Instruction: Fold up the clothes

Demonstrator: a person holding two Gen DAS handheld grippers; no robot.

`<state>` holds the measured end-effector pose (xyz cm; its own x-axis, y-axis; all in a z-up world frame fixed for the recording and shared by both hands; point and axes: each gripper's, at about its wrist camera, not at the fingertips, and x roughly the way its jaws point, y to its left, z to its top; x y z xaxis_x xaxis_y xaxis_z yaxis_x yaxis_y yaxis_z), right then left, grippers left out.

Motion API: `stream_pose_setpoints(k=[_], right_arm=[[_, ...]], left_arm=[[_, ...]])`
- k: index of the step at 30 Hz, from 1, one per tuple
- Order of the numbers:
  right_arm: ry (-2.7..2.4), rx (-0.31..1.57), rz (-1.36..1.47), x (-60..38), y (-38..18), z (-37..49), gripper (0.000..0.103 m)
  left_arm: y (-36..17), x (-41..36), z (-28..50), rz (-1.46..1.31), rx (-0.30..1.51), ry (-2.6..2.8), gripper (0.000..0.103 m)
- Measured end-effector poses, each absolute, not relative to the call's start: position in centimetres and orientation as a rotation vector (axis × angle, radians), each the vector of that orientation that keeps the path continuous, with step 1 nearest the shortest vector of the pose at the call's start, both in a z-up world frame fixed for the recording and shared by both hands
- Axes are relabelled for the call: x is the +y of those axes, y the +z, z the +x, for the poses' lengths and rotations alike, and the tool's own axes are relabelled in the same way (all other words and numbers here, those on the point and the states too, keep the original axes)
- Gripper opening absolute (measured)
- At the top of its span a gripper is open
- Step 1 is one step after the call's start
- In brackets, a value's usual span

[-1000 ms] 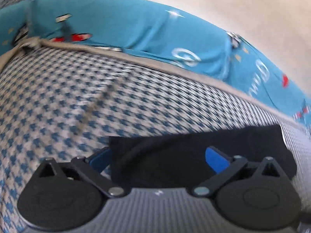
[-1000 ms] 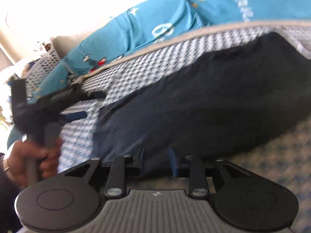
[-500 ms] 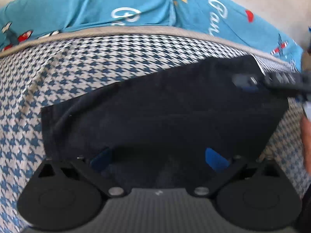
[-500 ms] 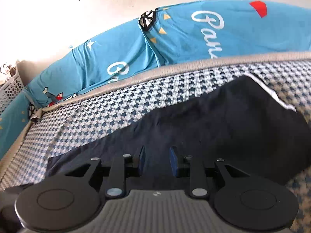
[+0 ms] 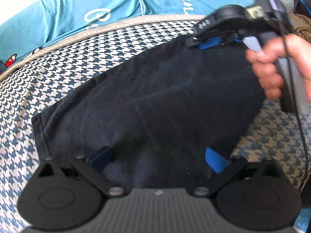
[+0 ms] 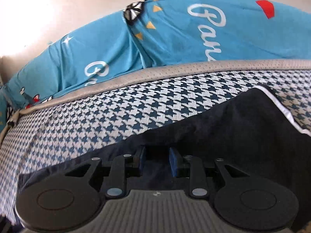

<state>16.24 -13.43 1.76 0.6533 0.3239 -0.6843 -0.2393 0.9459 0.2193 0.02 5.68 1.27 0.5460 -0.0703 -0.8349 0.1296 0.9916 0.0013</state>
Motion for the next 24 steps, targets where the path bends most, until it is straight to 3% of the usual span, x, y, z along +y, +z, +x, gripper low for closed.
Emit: stream_pose_setpoints(k=[13, 24], right_arm=[[0.309, 0.761, 0.115, -13.1, 1.2, 18.0, 0.025], [0.293, 0.796, 0.209, -15.3, 3.0, 16.1, 0.031]], left_arm=[[1.3, 5.0, -1.8, 0.082, 1.032, -0.145, 0.103], [2.6, 4.7, -0.6, 0.005, 1.041, -0.1, 0.103]])
